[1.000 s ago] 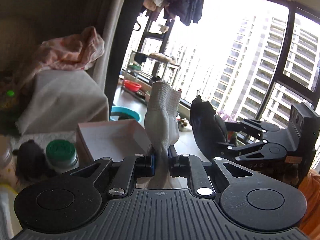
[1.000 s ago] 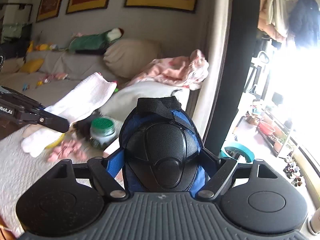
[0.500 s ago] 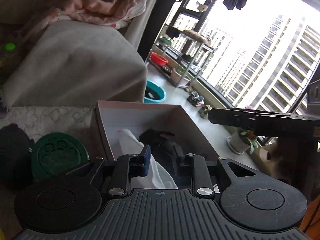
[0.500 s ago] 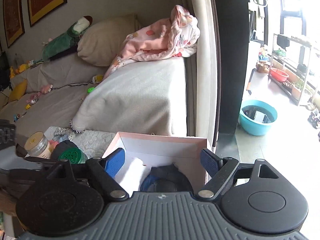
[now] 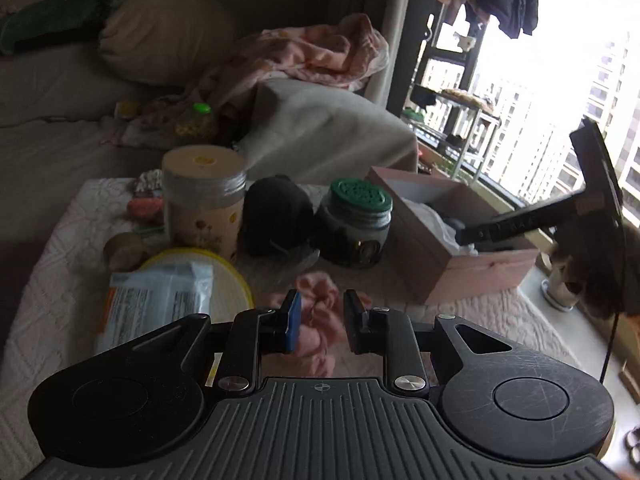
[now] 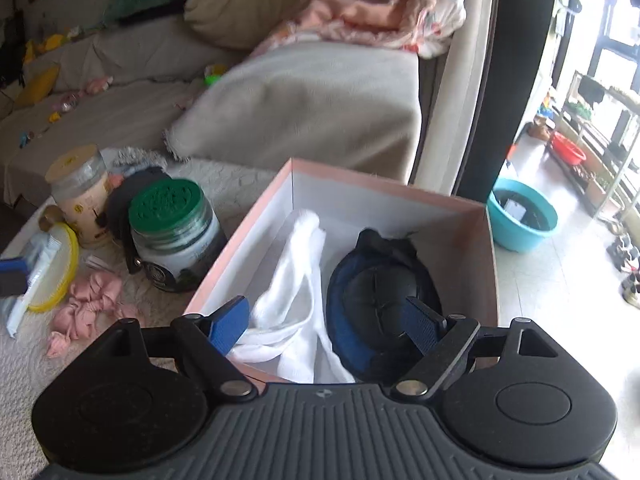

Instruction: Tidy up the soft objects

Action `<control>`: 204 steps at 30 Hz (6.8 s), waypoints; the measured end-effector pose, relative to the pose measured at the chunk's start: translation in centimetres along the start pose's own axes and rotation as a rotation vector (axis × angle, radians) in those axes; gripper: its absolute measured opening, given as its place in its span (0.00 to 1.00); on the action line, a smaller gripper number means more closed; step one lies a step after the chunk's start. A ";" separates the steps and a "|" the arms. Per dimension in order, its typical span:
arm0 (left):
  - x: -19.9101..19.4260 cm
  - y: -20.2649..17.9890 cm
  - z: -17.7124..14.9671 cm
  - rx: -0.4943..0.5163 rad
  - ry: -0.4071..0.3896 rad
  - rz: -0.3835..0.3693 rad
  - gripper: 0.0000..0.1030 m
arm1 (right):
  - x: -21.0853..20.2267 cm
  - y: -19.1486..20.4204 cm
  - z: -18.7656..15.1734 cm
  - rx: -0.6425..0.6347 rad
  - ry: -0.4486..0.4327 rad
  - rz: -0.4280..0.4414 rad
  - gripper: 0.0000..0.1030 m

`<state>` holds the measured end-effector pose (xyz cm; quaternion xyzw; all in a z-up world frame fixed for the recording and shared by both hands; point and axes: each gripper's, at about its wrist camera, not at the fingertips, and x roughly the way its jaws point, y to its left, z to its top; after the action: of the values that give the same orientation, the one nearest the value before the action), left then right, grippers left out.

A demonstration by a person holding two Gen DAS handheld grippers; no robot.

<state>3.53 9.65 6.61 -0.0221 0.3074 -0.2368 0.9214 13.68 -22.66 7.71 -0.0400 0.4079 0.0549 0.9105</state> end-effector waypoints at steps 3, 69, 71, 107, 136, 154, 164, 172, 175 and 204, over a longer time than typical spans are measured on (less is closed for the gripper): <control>-1.8 0.5 -2.7 0.047 0.044 0.045 0.25 | 3.5 0.6 0.8 0.011 0.099 -0.100 0.74; -2.7 7.0 -3.7 -0.195 -0.008 0.084 0.79 | 3.1 17.7 -3.5 -0.213 -0.141 0.284 0.95; -2.7 7.1 -4.0 -0.208 -0.014 0.072 0.79 | 4.4 18.0 -2.6 -0.191 -0.111 0.312 0.94; -0.5 -15.1 -5.5 0.212 0.198 -0.250 0.79 | -16.9 -0.7 -16.9 0.071 -0.294 0.110 0.17; 1.5 -5.7 1.7 -0.108 0.030 -0.078 0.79 | -6.2 7.0 -13.4 -0.004 -0.126 0.310 0.69; -0.7 -5.3 -1.7 -0.099 0.085 -0.098 0.79 | -11.2 5.0 -12.3 -0.012 -0.133 0.299 0.10; -0.2 -11.8 2.1 0.052 0.055 -0.180 0.79 | -21.4 -2.4 -9.5 0.067 -0.403 0.222 0.10; 7.3 -15.2 10.1 0.148 -0.045 -0.149 0.79 | -21.4 -6.1 -0.6 0.098 -0.527 0.159 0.10; 13.3 -15.1 11.8 0.113 -0.032 -0.156 0.80 | -18.9 -6.8 2.6 0.093 -0.523 0.127 0.10; -0.4 12.6 0.8 -0.358 -0.148 0.153 0.74 | -4.4 12.0 -1.6 -0.225 -0.277 0.222 0.80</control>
<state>9.01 20.92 5.13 -0.1793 0.2767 -0.1053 0.9382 8.04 -11.23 9.59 -0.0882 0.2721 0.2052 0.9360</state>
